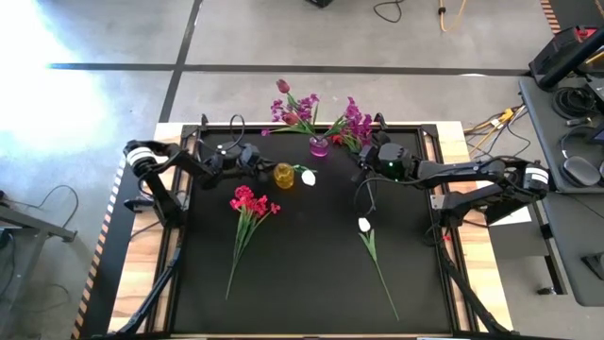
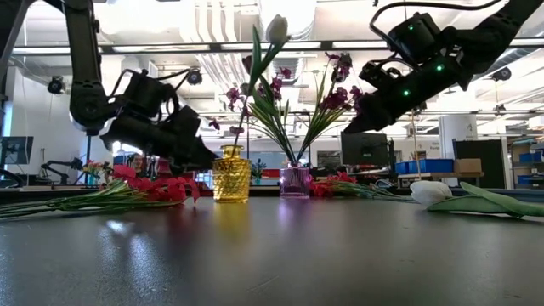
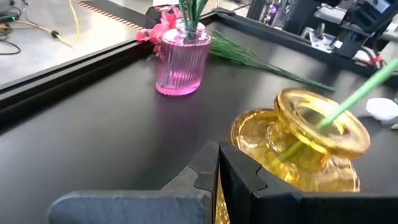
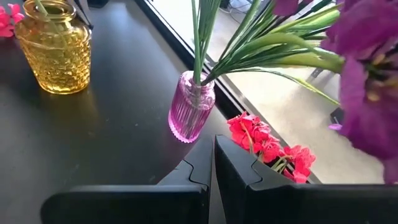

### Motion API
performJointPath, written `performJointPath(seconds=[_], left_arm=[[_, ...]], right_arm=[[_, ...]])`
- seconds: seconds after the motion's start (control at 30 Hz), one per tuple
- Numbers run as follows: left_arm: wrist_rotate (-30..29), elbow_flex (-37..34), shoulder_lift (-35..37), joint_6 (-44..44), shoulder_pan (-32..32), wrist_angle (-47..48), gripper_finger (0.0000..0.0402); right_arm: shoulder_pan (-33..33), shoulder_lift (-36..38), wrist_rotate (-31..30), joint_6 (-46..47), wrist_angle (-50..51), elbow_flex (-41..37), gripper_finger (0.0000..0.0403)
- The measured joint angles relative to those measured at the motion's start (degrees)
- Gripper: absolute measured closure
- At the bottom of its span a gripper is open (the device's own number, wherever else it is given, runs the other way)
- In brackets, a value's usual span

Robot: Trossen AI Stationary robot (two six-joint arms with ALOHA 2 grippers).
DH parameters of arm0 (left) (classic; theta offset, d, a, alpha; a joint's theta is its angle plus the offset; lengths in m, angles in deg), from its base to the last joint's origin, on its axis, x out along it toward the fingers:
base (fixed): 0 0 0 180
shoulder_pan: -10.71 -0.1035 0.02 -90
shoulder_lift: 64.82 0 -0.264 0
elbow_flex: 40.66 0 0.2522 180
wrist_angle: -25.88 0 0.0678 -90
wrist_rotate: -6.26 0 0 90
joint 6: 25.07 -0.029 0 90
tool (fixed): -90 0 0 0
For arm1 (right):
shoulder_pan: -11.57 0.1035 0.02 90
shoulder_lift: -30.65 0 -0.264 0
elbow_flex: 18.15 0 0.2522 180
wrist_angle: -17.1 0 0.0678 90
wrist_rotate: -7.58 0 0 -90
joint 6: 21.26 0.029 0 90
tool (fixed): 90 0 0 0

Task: Sort flowers into vase by color
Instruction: Adjust the flower vases

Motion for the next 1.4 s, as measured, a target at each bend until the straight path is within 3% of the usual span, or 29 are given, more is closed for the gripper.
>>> performJointPath(seconds=[0.47, 0.87, 1.4], left_arm=[[0.0, 6.7, -5.9, 0.5, 3.3, 0.2, 0.0402], [0.0, -1.5, 3.1, 1.8, 3.2, 4.8, 0.0402], [-0.5, 0.2, 1.7, 3.7, 7.1, 5.3, 0.0402]], right_arm=[[0.4, 1.8, 0.0, 0.0, 3.1, 0.0, 0.0390], [0.3, 3.1, 0.0, 0.2, 4.9, 0.0, 0.0390], [0.3, 3.3, 0.0, 3.8, 9.9, 0.0, 0.0390]])
